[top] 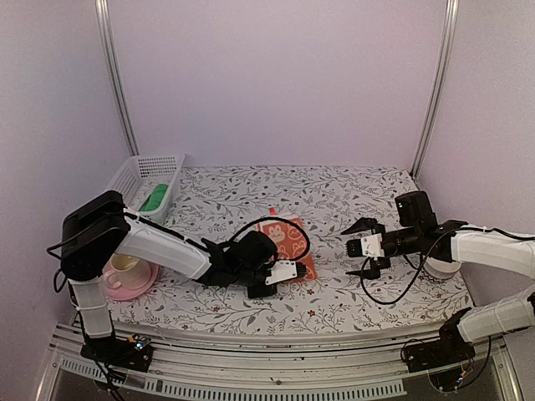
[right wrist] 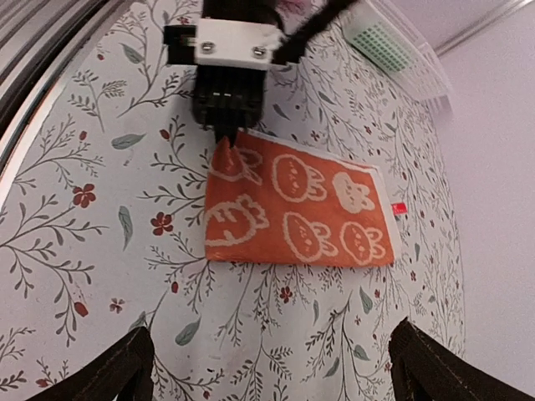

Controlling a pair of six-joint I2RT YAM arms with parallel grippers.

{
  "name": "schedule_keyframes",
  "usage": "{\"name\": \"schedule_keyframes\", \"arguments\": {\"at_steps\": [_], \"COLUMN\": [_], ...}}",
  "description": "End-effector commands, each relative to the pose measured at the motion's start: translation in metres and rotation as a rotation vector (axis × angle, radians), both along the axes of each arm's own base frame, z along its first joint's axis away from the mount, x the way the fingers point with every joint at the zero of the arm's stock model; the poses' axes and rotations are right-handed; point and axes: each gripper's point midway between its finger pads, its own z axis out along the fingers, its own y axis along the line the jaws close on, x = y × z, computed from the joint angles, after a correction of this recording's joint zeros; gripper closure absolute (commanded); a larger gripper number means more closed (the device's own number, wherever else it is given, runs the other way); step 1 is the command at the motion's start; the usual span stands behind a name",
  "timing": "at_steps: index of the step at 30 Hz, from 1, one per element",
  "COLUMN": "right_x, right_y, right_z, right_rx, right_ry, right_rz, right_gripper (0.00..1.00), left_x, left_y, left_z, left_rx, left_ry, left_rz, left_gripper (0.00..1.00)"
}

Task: Roll the towels
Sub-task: Pick up the towel from the center of the board, then roll the towel at the center of the board.

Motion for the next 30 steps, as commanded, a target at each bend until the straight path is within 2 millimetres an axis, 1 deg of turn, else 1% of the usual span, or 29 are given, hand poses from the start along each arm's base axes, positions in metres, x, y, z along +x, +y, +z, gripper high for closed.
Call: {"name": "schedule_keyframes", "arguments": {"at_steps": [1,3,5,6,9,11,13,16,18,22,24,26,30], "right_x": [-0.018,-0.022,-0.023,-0.021,-0.023,-0.02,-0.011,0.004,0.007,0.008,0.01,0.009,0.001], "right_y": [0.032,0.044,0.053,0.058,0.07,0.078,0.084,0.091,0.094,0.097,0.099,0.101,0.105], "right_z": [-0.01,-0.021,-0.033,-0.035,-0.054,-0.065,-0.073,-0.078,-0.083,-0.088,-0.091,-0.092,-0.091], "right_rx": [-0.052,-0.076,-0.112,-0.117,-0.152,-0.173,-0.191,-0.192,-0.19,-0.181,-0.184,-0.183,-0.169], "right_ry": [-0.224,-0.246,-0.273,-0.299,-0.316,-0.335,-0.358,-0.354,-0.332,-0.321,-0.314,-0.309,-0.297], "right_rz": [0.199,0.22,0.209,0.2,0.182,0.152,0.096,0.011,-0.013,-0.038,-0.047,-0.047,-0.022], "right_gripper": [0.01,0.0,0.03,0.05,0.09,0.12,0.17,0.25,0.3,0.41,0.45,0.52,0.55], "left_x": [-0.01,-0.006,-0.003,-0.001,0.002,0.005,0.007,0.006,0.005,0.004,0.003,0.003,0.004], "left_y": [0.006,0.008,0.01,0.012,0.015,0.017,0.018,0.018,0.018,0.016,0.016,0.016,0.016], "left_z": [0.009,0.016,0.022,0.024,0.028,0.03,0.03,0.024,0.021,0.016,0.016,0.016,0.017], "left_rx": [-0.111,-0.162,-0.209,-0.224,-0.258,-0.273,-0.282,-0.273,-0.268,-0.261,-0.26,-0.261,-0.262], "left_ry": [0.188,0.239,0.294,0.314,0.358,0.378,0.401,0.429,0.442,0.46,0.463,0.464,0.466], "left_rz": [0.025,0.036,0.042,0.046,0.046,0.051,0.054,0.052,0.05,0.045,0.042,0.043,0.042], "left_gripper": [1.0,1.0,1.0,1.0,1.0,1.0,1.0,1.0,1.0,1.0,1.0,1.0,1.0]}}
